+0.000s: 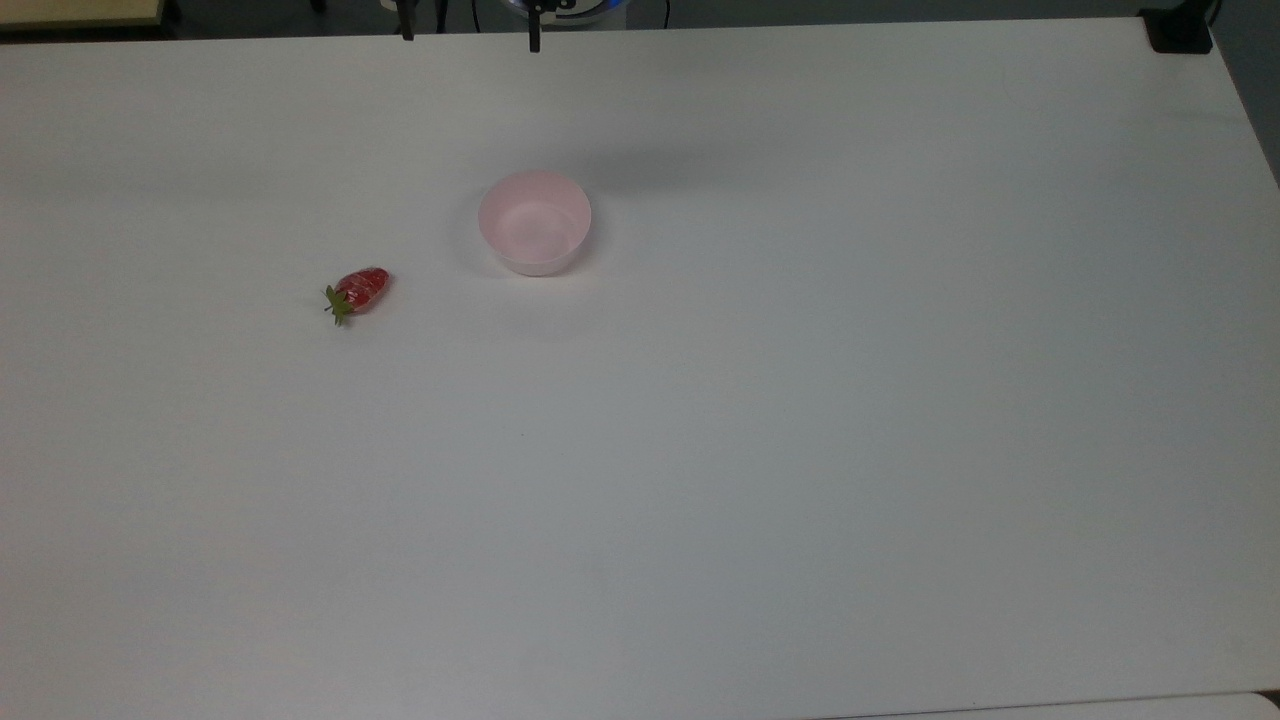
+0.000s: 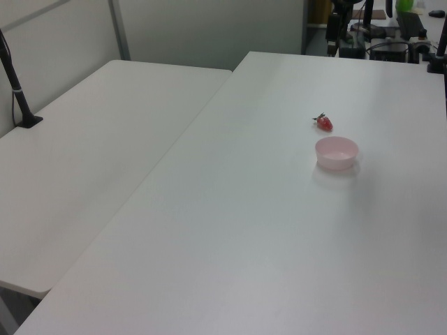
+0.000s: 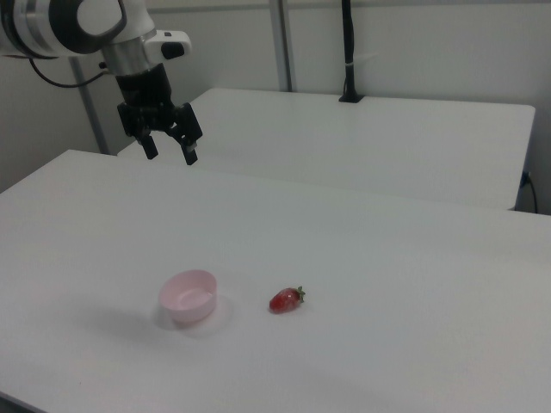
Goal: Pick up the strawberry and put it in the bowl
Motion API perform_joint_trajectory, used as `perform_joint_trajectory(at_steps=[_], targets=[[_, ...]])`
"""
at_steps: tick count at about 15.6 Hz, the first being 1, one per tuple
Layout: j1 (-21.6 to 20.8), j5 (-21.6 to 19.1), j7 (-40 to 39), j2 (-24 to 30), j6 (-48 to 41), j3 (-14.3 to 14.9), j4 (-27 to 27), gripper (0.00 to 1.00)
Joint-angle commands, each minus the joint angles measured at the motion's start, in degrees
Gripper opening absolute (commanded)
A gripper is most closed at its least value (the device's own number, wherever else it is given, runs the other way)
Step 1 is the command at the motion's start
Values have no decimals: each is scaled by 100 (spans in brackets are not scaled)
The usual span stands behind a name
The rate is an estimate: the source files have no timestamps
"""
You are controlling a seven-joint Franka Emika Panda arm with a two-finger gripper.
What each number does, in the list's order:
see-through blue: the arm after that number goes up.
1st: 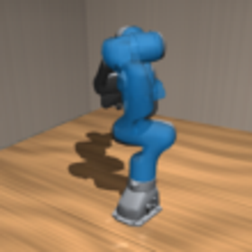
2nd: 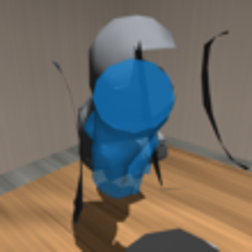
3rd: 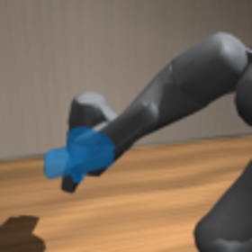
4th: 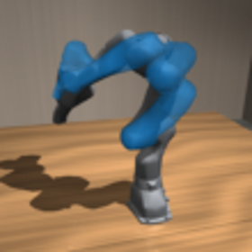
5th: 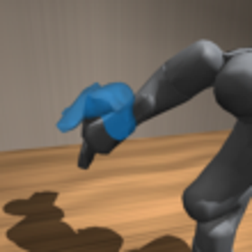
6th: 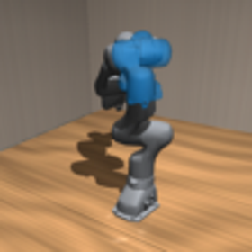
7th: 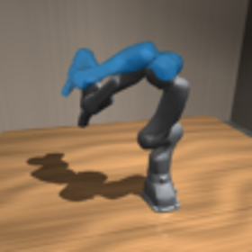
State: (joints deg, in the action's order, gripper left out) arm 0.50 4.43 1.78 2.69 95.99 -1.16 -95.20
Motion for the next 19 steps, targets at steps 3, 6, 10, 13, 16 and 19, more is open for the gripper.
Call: perform_joint_trajectory(at_steps=[3, 6, 10, 13, 16, 19], targets=[[-111, -127, -99, 118, 60, 125, -112, 100], [-111, -136, -99, 118, 69, 125, -104, 100], [-111, -136, -90, 118, 69, 125, -104, 100], [-111, -197, -64, 144, 42, 125, -95, 100], [-111, -250, -107, 118, 60, 108, -104, 100], [-42, -136, -108, 74, 104, 108, -113, 100]])
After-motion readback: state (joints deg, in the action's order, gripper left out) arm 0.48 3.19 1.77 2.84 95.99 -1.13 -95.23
